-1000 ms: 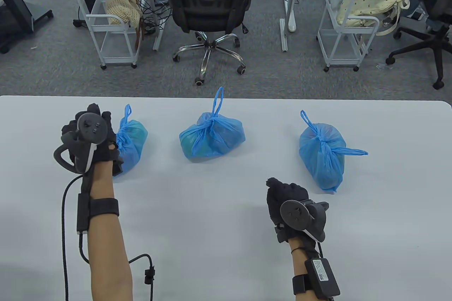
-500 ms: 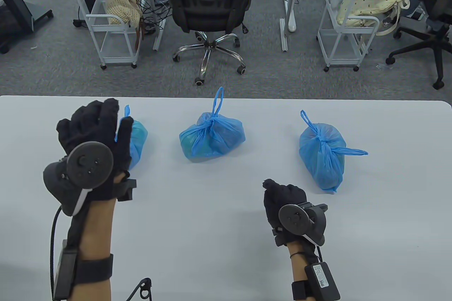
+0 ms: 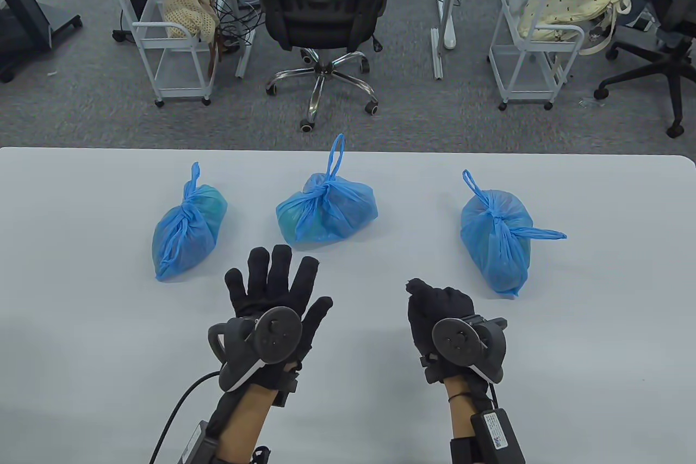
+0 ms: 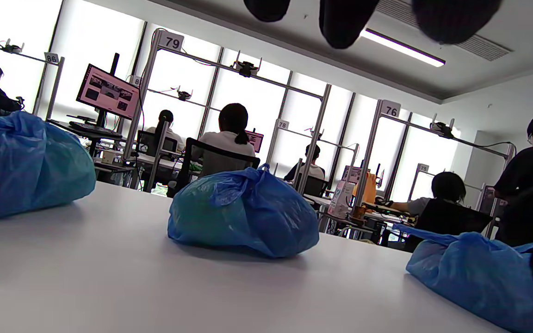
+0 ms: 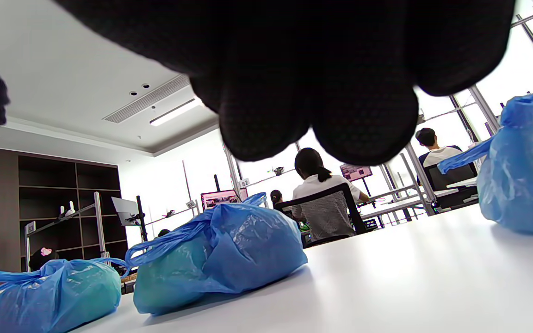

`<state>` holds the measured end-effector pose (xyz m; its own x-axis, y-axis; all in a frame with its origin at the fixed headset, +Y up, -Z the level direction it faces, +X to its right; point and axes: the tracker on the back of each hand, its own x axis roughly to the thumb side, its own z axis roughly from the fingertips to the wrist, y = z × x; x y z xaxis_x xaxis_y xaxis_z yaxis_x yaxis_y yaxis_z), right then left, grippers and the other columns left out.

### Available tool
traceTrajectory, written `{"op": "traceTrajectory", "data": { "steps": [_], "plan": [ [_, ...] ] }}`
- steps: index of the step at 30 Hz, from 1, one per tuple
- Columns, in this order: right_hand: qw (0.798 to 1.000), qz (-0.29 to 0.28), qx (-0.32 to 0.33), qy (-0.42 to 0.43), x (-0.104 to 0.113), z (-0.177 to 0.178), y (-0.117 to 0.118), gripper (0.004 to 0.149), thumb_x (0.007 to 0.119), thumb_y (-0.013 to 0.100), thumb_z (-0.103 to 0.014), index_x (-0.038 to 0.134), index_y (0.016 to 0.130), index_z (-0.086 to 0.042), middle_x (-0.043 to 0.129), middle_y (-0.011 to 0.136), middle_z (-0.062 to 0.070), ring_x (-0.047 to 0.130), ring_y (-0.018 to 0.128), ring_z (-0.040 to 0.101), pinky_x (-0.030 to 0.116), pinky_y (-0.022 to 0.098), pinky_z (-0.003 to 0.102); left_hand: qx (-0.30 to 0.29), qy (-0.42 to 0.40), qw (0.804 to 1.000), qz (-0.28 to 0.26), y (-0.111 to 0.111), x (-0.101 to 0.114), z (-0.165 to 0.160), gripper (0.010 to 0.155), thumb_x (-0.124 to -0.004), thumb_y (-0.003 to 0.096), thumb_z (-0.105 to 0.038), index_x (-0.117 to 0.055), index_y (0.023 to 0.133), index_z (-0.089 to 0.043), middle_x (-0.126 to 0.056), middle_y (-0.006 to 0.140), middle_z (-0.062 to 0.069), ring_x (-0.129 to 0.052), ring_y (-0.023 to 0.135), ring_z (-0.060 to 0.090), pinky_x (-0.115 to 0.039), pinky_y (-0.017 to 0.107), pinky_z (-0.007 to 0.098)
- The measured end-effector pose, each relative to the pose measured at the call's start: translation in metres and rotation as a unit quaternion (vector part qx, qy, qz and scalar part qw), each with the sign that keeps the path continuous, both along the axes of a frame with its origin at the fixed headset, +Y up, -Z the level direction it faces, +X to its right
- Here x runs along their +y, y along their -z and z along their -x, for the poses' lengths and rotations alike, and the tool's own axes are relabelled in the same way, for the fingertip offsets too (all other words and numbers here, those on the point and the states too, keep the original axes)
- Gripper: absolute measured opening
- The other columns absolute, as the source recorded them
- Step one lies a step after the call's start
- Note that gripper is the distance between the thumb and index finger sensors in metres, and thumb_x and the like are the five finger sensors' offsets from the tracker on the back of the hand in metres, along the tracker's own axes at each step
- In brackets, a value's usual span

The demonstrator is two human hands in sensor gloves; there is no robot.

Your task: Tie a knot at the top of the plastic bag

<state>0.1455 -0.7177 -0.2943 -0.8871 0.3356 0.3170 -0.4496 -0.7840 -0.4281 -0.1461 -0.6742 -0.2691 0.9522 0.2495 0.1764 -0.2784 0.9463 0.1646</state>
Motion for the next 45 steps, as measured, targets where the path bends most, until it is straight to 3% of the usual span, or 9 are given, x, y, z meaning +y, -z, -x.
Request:
{"op": "traceTrajectory", "data": {
  "steps": [3, 5, 7, 10, 14, 24, 33, 45],
  "plan": [
    [1.000, 0.014, 0.001, -0.002, -0.005, 0.000, 0.001, 0.037, 0.079, 0.047, -0.031, 0.089, 0.078, -0.013, 0.103, 0.052, 0.007, 0.106, 0.042, 0.031, 0.081, 0.040, 0.059, 0.002, -0.024, 1.000, 0.017, 0.009, -0.037, 0.001, 0.067, -0.053, 0.0530, -0.069, -0.042, 0.115, -0.046, -0.026, 0.129, 0.002, -0.019, 0.116, 0.040, -0.012, 0.073, 0.071],
    [1.000, 0.023, 0.001, -0.008, -0.006, 0.001, 0.001, 0.038, 0.079, 0.047, -0.031, 0.089, 0.078, -0.013, 0.103, 0.052, 0.007, 0.106, 0.042, 0.031, 0.080, 0.040, 0.060, -0.002, 0.013, 0.999, 0.045, 0.017, -0.042, 0.006, 0.066, -0.053, 0.0533, -0.068, -0.042, 0.114, -0.047, -0.025, 0.130, 0.001, -0.018, 0.116, 0.038, -0.010, 0.073, 0.070],
    [1.000, 0.023, 0.001, -0.013, -0.006, 0.002, 0.000, 0.038, 0.079, 0.047, -0.031, 0.089, 0.078, -0.013, 0.103, 0.052, 0.007, 0.106, 0.043, 0.032, 0.080, 0.041, 0.060, 0.009, 0.011, 1.000, 0.009, 0.018, -0.042, 0.013, 0.066, -0.052, 0.0528, -0.069, -0.042, 0.114, -0.047, -0.028, 0.129, 0.001, -0.021, 0.117, 0.038, -0.014, 0.073, 0.070],
    [1.000, 0.027, 0.004, -0.016, -0.006, 0.005, 0.001, 0.038, 0.078, 0.047, -0.032, 0.089, 0.079, -0.013, 0.103, 0.053, 0.007, 0.106, 0.044, 0.032, 0.080, 0.041, 0.060, 0.002, -0.012, 0.999, 0.048, 0.020, -0.053, 0.017, 0.065, -0.053, 0.0532, -0.068, -0.043, 0.114, -0.046, -0.026, 0.129, 0.001, -0.018, 0.116, 0.038, -0.010, 0.073, 0.069],
    [0.999, 0.031, -0.006, -0.040, -0.007, 0.007, -0.001, 0.039, 0.077, 0.048, -0.032, 0.088, 0.080, -0.013, 0.102, 0.057, 0.008, 0.105, 0.048, 0.033, 0.078, 0.043, 0.061, 0.015, 0.018, 0.997, 0.080, 0.023, -0.064, 0.018, 0.066, -0.052, 0.0536, -0.068, -0.040, 0.115, -0.047, -0.022, 0.129, 0.001, -0.014, 0.115, 0.038, -0.008, 0.072, 0.069],
    [0.993, 0.017, -0.053, -0.106, -0.003, 0.016, -0.004, 0.046, 0.076, 0.049, -0.038, 0.081, 0.087, -0.013, 0.089, 0.081, 0.019, 0.089, 0.074, 0.047, 0.060, 0.055, 0.070, 0.017, 0.034, 0.996, 0.086, 0.021, -0.067, 0.015, 0.065, -0.052, 0.0535, -0.067, -0.041, 0.114, -0.047, -0.021, 0.129, 0.000, -0.013, 0.115, 0.037, -0.007, 0.071, 0.068],
    [0.988, 0.055, -0.058, -0.134, -0.003, 0.026, -0.006, 0.061, 0.074, 0.050, -0.046, 0.066, 0.101, -0.013, 0.064, 0.101, 0.029, 0.056, 0.095, 0.059, 0.038, 0.058, 0.075, 0.021, 0.022, 0.995, 0.090, 0.021, -0.065, 0.018, 0.065, -0.053, 0.0537, -0.067, -0.042, 0.114, -0.046, -0.022, 0.129, 0.001, -0.013, 0.115, 0.038, -0.008, 0.071, 0.068],
    [0.981, 0.125, -0.052, -0.141, -0.009, 0.027, -0.002, 0.076, 0.070, 0.051, -0.056, 0.041, 0.110, -0.017, 0.030, 0.109, 0.031, 0.018, 0.097, 0.060, 0.017, 0.056, 0.075, 0.021, 0.018, 0.995, 0.096, 0.022, -0.067, 0.019, 0.065, -0.052, 0.0539, -0.066, -0.042, 0.114, -0.046, -0.022, 0.129, 0.001, -0.014, 0.115, 0.038, -0.008, 0.071, 0.068]
  ]
}}
